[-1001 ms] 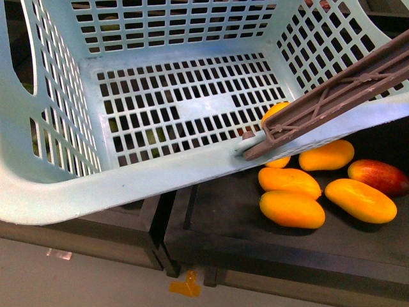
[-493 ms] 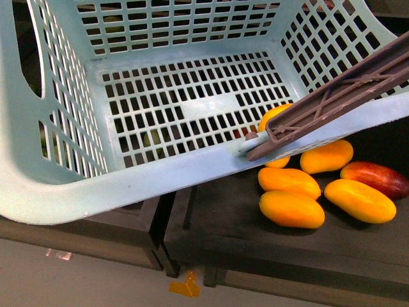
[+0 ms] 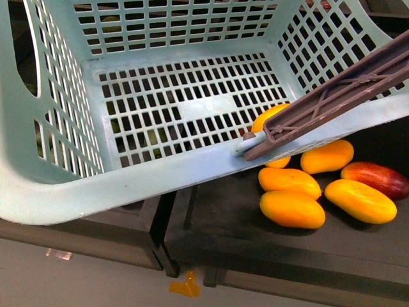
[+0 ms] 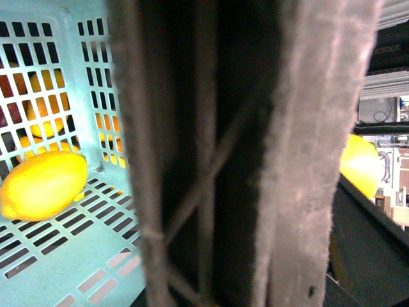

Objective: Pick lemon and mango into basket

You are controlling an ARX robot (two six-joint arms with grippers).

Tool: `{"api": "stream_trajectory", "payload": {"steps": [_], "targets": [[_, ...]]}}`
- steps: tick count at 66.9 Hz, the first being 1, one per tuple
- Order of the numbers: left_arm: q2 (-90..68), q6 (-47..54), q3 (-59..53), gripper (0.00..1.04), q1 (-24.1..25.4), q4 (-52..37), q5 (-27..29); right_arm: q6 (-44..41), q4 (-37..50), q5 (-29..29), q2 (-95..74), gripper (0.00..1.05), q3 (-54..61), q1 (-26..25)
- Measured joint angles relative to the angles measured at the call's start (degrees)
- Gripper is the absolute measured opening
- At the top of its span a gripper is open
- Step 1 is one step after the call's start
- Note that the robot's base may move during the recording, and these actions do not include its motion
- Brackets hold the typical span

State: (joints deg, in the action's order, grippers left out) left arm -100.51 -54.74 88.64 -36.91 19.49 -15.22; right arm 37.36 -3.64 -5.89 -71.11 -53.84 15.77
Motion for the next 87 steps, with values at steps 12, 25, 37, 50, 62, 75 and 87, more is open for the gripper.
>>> {"api": "stream_trajectory", "payload": {"steps": [12,25,37,50,62,75,87], "targets": [[0.0,-0.2,-0.1,0.15,0.3,0.0,0.4,-3.4,2.7,-4.9,-3.3,0.76,0.2,5.2],[0.0,0.3,-0.1,0.15,0.2,0.0,0.0,-4.0,3.1,-3.8,-2.4,0.96,1.5,3.1],[-0.1,0.0,-0.4,0.15,0.0,0.0,0.1,-3.2,0.2,-1.8,4.9,0.96,3.1,-5.9],[-0.1,0.0,-0.4,0.15,0.0,0.0,0.1,-4.5,-5.0,2.7,16.6,0.96,8.3,-20.0],[-0.1,0.0,-0.4,0.15,0.0,0.0,0.1,-20.8,7.3,16.2,29.6,0.80,21.1,-28.5],[-0.1,-0.1,-0.4,0.15,0.0,0.0,-0.2,-34.8,17.8,14.8,36.2,0.44,33.4,-25.1],[-0.1,0.2,-0.4,0.15,0.0,0.0,0.2,-36.3,19.3,12.2,40.7,0.12,39.6,-22.5]]}}
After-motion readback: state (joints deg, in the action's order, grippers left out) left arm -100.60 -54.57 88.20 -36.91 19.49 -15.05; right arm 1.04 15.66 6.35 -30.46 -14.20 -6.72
